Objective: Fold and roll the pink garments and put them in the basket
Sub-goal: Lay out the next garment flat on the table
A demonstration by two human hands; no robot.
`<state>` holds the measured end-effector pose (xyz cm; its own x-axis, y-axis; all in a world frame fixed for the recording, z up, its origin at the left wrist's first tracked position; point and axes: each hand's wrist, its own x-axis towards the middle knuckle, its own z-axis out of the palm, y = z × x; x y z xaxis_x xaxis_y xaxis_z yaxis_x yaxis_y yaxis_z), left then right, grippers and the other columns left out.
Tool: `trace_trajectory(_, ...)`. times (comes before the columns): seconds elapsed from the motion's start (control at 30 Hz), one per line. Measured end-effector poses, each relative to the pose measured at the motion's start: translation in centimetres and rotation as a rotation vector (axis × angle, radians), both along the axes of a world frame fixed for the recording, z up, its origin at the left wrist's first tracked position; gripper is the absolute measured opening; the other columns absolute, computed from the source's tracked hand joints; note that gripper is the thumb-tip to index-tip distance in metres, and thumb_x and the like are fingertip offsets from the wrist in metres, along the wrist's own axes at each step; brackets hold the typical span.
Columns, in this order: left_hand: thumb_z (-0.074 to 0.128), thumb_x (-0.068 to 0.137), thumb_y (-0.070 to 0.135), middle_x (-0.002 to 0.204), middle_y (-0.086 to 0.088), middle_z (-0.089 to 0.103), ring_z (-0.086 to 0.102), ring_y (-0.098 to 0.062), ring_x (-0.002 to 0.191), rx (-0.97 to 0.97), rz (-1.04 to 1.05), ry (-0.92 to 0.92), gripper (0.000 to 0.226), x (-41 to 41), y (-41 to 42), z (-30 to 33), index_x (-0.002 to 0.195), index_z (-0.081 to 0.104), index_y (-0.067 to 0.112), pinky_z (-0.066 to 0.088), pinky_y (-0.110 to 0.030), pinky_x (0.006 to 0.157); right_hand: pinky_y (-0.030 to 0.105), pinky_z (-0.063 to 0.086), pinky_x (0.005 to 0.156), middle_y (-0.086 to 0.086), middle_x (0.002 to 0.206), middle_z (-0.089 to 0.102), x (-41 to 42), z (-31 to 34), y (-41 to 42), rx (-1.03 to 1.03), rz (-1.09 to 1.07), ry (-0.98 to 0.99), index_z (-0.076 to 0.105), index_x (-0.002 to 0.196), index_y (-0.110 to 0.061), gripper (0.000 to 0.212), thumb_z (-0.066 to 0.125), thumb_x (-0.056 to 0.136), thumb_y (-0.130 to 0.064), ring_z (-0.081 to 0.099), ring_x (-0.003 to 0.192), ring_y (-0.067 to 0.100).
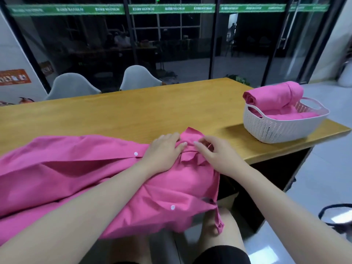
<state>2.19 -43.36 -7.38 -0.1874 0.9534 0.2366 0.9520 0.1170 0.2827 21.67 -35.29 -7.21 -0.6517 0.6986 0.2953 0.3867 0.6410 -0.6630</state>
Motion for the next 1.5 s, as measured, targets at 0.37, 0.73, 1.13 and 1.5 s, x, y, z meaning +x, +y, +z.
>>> trace_trajectory(0.37, 0.07, 0.088, 0.055, 0.116, -0.015, 0.063, 0.06, -0.029, 0.106, -0.132, 0.351, -0.352, 0.063, -1.2, 0.0, 1.8, 0.12, 0.063, 0.001, 0.046, -0.04, 0.089, 0.034, 0.035, 0.064, 0.004, 0.072, 0.056, -0.7, 1.5, 1.4, -0.095, -0.303, -0.18, 0.055, 0.078, -0.013, 0.031, 0.063, 0.098, -0.034, 0.054, 0.077, 0.03)
trace_trajectory(0.73, 0.039, 0.11, 0.028, 0.073, 0.002, 0.042, 0.037, -0.015, 0.068, 0.382, 0.114, -0.297, 0.029, -7.0, 2.5, 13.3, 0.087, 0.042, 0.01, 0.03, -0.031, 0.06, 0.032, 0.035, 0.053, 0.012, 0.07, 0.066, -5.5, 10.2, 4.6, -0.149, -0.134, 0.36, 0.064, 0.094, -0.013, 0.035, 0.075, 0.089, -0.046, 0.054, 0.061, 0.018)
trace_trajectory(1.13, 0.036, 0.108, 0.037, 0.079, -0.005, 0.054, 0.051, -0.03, 0.072, 0.441, 0.212, 0.076, 0.029, -16.9, -0.2, 10.2, 0.088, 0.037, 0.017, 0.04, -0.047, 0.066, 0.022, 0.041, 0.053, 0.004, 0.076, 0.063, -10.6, 4.3, 3.6, -0.513, 0.074, -0.186, 0.07, 0.094, -0.013, 0.01, 0.061, 0.098, -0.016, 0.054, 0.066, 0.016)
trace_trajectory(1.5, 0.016, 0.1, 0.068, 0.171, 0.004, -0.001, -0.003, -0.012, 0.157, -0.289, -0.205, 0.254, 0.074, -15.0, 2.7, 1.8, 0.163, 0.009, 0.032, 0.0, -0.036, 0.128, 0.038, 0.038, 0.062, 0.012, 0.095, 0.068, -16.1, 3.3, 10.4, 0.479, -0.175, -0.354, 0.052, 0.111, -0.021, 0.016, 0.045, 0.099, -0.014, 0.065, 0.086, 0.038)
